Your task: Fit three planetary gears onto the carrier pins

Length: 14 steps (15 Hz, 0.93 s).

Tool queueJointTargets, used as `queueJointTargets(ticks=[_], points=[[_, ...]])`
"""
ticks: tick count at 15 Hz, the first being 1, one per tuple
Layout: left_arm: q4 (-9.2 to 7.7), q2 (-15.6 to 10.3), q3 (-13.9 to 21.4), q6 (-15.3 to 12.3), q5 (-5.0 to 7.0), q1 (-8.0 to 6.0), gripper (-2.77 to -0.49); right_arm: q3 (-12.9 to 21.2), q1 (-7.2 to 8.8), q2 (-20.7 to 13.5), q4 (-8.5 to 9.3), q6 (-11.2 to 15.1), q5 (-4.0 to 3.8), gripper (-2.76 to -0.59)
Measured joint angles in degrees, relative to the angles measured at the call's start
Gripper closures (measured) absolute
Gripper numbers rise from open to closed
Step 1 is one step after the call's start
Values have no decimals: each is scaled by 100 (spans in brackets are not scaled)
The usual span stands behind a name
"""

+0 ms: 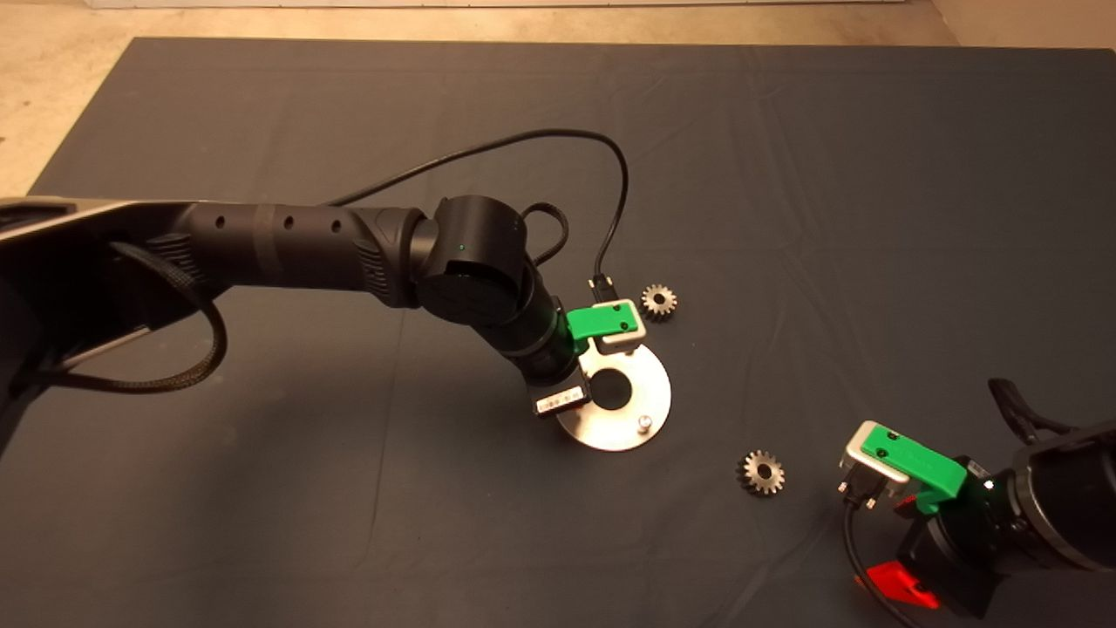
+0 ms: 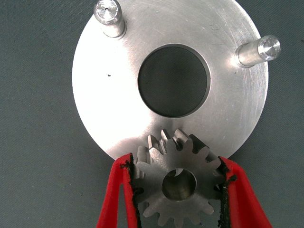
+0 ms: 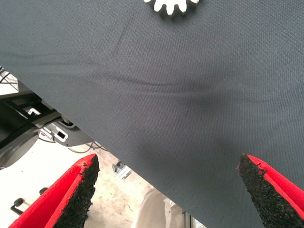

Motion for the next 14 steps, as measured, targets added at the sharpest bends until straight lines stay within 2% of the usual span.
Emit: queueJointTargets(ticks=[6, 10, 14], points=[[0, -9, -2, 22, -11, 0, -59, 0, -2, 0, 0, 0, 0, -218], [-5, -82, 0, 24, -66, 2, -59, 0, -2, 0, 0, 0, 0, -218], [-20, -83, 11, 37, -56, 0, -59, 0, -2, 0, 0, 0, -2, -218]])
